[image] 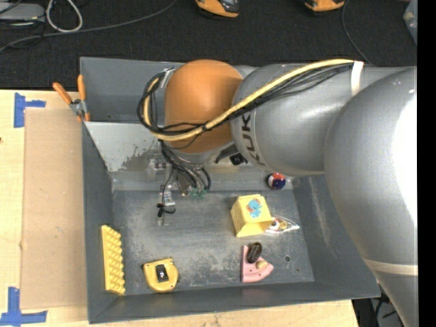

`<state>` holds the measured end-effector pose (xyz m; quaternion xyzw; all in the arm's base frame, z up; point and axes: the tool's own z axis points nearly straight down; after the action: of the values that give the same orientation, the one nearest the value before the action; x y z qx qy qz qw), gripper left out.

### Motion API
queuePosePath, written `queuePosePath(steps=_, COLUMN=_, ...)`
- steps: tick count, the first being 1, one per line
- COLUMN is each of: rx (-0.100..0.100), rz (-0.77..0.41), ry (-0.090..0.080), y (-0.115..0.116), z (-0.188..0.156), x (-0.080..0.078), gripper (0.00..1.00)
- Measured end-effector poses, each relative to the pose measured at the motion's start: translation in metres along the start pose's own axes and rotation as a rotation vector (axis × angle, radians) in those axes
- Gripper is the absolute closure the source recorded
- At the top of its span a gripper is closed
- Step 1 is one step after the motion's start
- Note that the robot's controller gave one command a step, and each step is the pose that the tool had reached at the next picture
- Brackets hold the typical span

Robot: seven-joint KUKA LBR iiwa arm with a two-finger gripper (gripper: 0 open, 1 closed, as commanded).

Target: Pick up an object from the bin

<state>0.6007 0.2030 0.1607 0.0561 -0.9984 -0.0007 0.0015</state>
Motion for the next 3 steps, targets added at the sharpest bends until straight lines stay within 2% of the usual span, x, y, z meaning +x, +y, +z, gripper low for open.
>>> queuePosePath(steps=1, rx=0.0, rz=-0.022, ry=-0.003, y=-0.001, z=0.024, x=-0.021, gripper=0.0)
queuePosePath(steps=2, rx=0.0, rz=-0.106, ry=-0.004, y=0.0, z=0.022, x=-0.016, gripper=0.0)
queuePosePath(steps=3, rx=-0.001, rz=-0.26, ry=-0.003, y=-0.035, z=0.034, x=0.004, gripper=0.0)
